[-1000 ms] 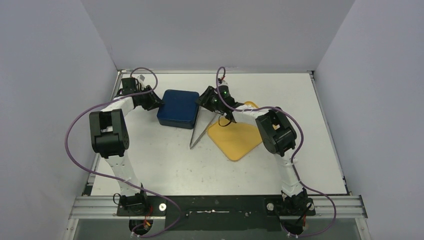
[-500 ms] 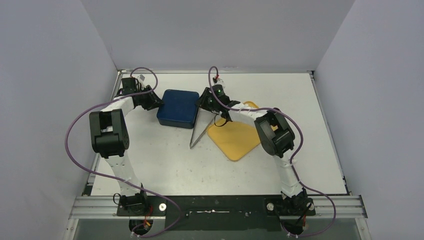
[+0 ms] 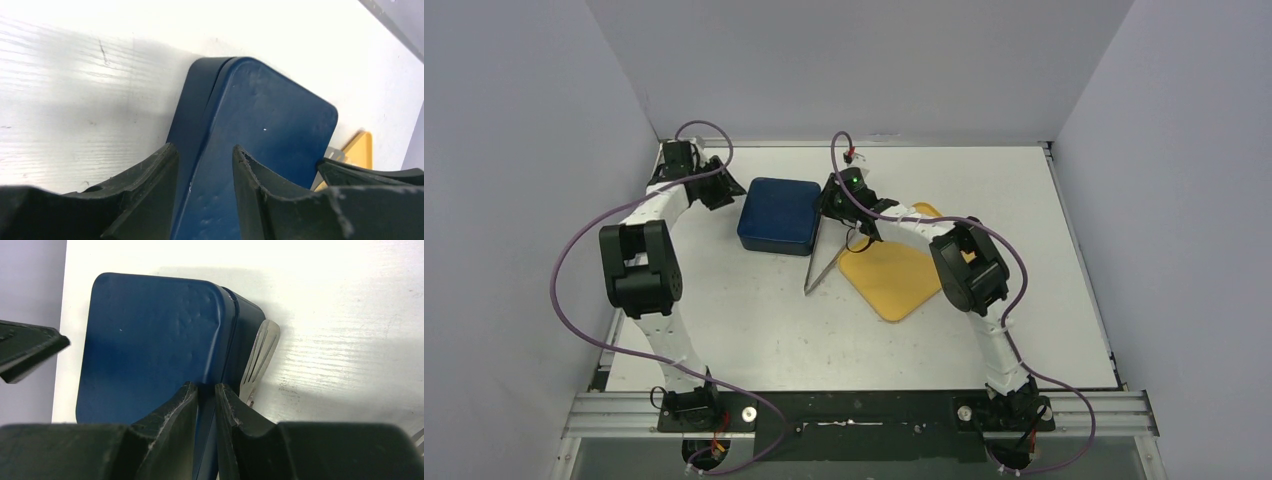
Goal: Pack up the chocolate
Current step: Close the box lid on the packing box.
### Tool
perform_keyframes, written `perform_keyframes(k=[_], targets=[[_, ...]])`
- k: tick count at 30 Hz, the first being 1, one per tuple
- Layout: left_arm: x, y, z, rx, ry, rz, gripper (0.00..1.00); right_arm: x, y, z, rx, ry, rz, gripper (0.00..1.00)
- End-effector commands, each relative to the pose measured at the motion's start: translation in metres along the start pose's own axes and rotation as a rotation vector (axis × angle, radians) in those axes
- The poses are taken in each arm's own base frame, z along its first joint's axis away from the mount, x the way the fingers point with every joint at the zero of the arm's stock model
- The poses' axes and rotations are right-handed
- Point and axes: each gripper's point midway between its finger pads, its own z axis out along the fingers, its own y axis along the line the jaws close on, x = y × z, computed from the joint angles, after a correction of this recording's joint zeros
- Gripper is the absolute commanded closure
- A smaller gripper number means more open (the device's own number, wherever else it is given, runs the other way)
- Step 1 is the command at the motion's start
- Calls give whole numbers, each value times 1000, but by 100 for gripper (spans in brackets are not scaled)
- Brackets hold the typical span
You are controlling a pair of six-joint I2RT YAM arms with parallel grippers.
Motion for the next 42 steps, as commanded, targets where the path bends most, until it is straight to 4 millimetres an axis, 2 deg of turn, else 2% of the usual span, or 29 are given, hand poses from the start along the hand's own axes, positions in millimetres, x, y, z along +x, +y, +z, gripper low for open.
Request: perform_keyframes(k=[1,5,8,11,16,19,22,28,31,37,42], targets=[[-64,-32,-45,-11,-222,26,58,58,-71,7,197,172,-66,81],[-70,-55,-45,84,-294,45,56,51,-61,9,156,156,-52,81],[-58,-74,-29,187,-262,59,57,43,-54,9,136,140,-38,80],[-43,-85,-3,283,-207,69,61,33,-48,9,123,122,-24,80],[-17,-68,41,306,-136,29,65,21,-42,10,104,98,-18,78],[-13,-58,55,295,-140,4,66,8,-36,10,93,73,-36,76],[-11,-53,64,283,-133,-12,66,-12,-26,5,68,31,-63,73],[-4,-44,71,261,-129,-11,66,-65,-4,-12,0,-73,-98,68],[-2,-41,76,256,-117,-16,66,-85,16,-13,-75,-111,-141,68],[-1,-40,79,255,-113,-19,66,-102,43,-9,-179,-139,-229,84],[-3,-40,77,250,-117,-14,66,-99,62,3,-287,-121,-248,99]])
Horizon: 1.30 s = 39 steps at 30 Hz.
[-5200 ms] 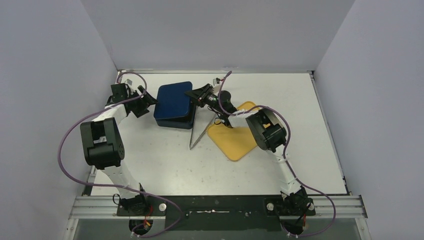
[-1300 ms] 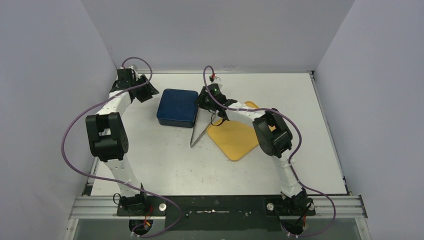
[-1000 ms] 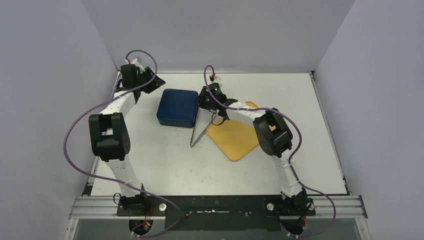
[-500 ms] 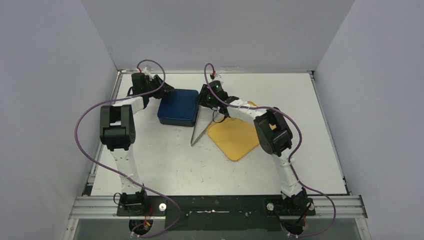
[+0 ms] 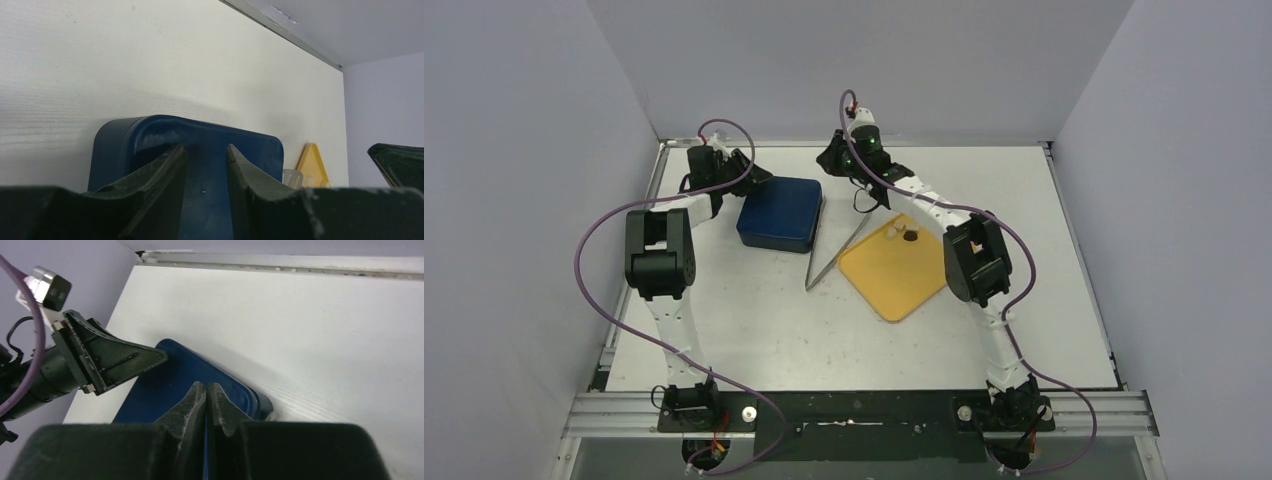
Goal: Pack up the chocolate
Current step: Close the box lid on the packing box.
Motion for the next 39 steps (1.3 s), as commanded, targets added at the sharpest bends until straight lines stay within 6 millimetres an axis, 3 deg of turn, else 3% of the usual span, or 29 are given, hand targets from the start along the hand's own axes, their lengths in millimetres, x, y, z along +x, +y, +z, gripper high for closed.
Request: perform_keyframes(k=[1,4,9,11,13,17,20,24,26,29,33,39], targets=[[11,25,6,-70,24,-15,66,3,28,18,-154,-3,-43,100],[9,23,5,-72,25,-13,66,23,17,30,-145,34,-11,100],[8,25,3,-84,24,-7,66,92,-48,51,71,185,42,100],[7,26,4,-89,26,-8,66,104,-63,50,144,221,45,100],[6,27,4,-94,30,-9,66,103,-69,46,179,218,39,100],[-2,25,2,-96,21,-9,66,79,-58,41,164,172,25,100],[-14,16,1,-91,10,1,66,45,-22,40,40,100,-11,100],[-35,-6,-5,-55,-25,19,66,-11,23,22,-81,-28,-40,100],[-47,-20,-10,-35,-52,34,66,-24,34,13,-111,-63,-50,100],[-62,-33,-18,-31,-93,56,65,-22,36,8,-127,-66,-60,100],[-50,-18,-10,-52,-85,41,65,11,16,23,-91,-5,-34,100],[-1,22,9,-78,-3,-27,65,93,-68,41,162,171,11,100]])
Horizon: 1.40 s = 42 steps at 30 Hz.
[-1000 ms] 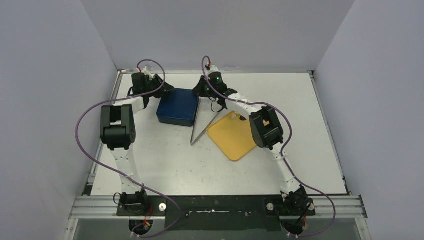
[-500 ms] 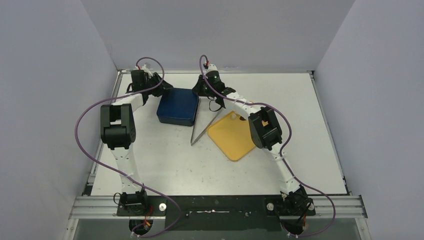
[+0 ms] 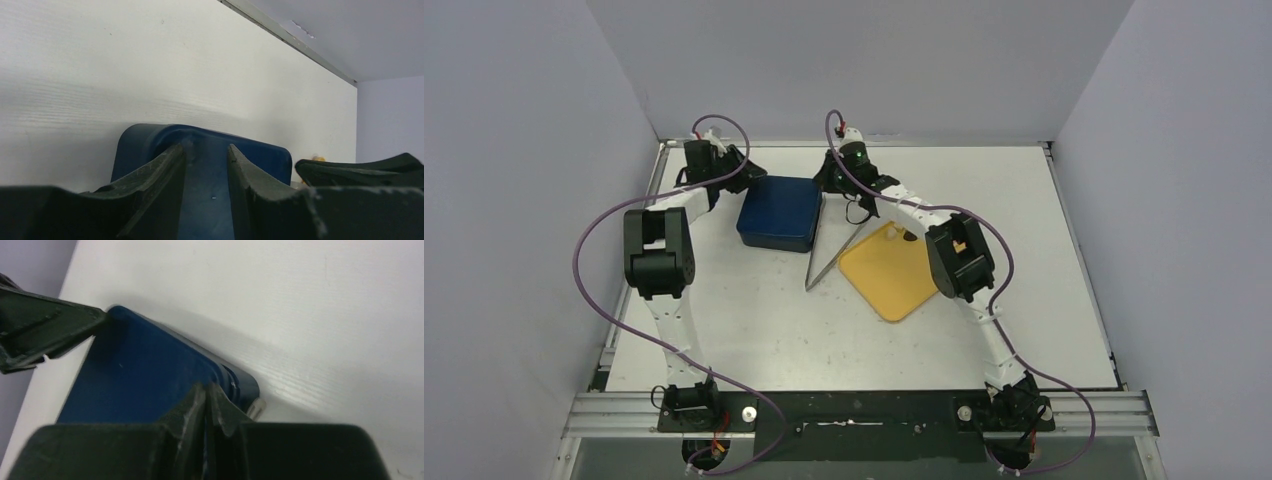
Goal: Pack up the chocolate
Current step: Close the box lid on the packing box.
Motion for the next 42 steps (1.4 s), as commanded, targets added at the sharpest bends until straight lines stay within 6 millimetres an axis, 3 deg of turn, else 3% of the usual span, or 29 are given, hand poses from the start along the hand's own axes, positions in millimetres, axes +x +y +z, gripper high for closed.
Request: perform_keyframes(k=[1,4,9,16,23,29,36,42], targets=[[24,16,13,12,22,-19,65,53,-61,10,196,106,30,100],[20,4,12,51,33,-21,63,48,-67,5,242,84,20,100],[-17,-27,-10,37,-6,78,46,21,-54,-1,222,33,4,100],[-34,4,-51,-201,-14,150,29,-17,-12,-10,88,-28,32,92],[-34,31,-78,-301,28,162,27,-42,11,-31,38,-61,102,72],[-15,37,-79,-248,131,160,28,-38,23,-41,20,-63,140,59],[4,39,-69,-194,219,137,41,-25,45,-45,-3,-41,142,58],[14,45,-63,-182,251,111,49,6,48,-35,38,18,169,59]])
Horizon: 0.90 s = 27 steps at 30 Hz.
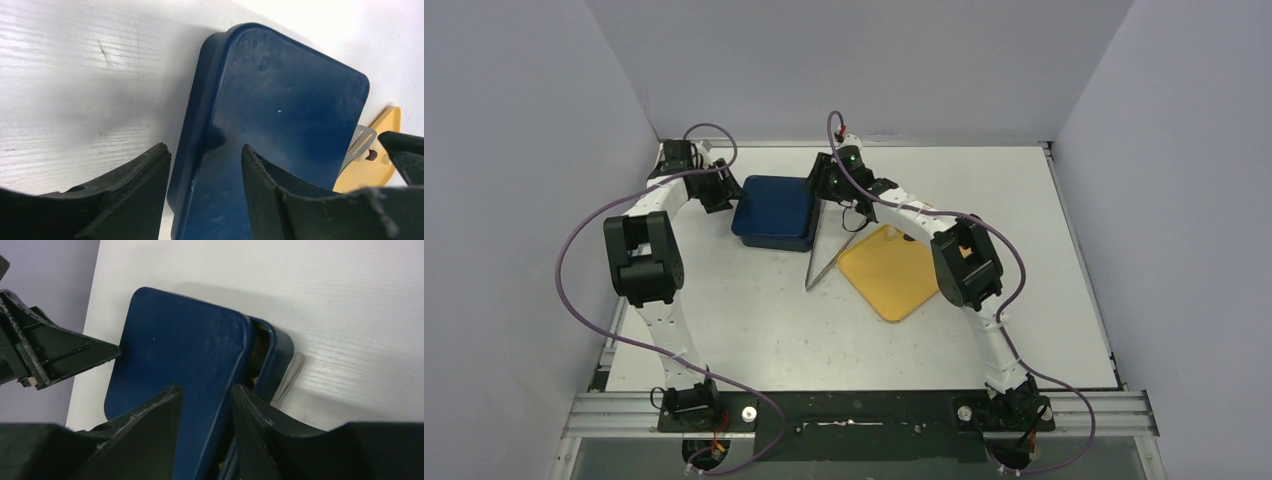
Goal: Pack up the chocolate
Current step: Close the box lid on the packing box.
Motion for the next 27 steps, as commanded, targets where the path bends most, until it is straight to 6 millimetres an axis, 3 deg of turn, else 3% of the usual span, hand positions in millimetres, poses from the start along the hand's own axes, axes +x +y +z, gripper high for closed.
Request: perform_keyframes(k=[1,11,14,17,27], targets=[[-7,-9,2,50,6,25,50,-3,22,-7,-13,-20,32,59],[-5,-3,9,53,18,6,59,28,15,14,55,46,41,59],[-7,6,10,20,20,-3,63,33,14,16,66,51,44,59],[-10,15,6,-14,14,-9,65,32,13,15,80,45,41,57],[-15,6,5,33,-10,-4,66,19,16,2,57,-43,54,51]])
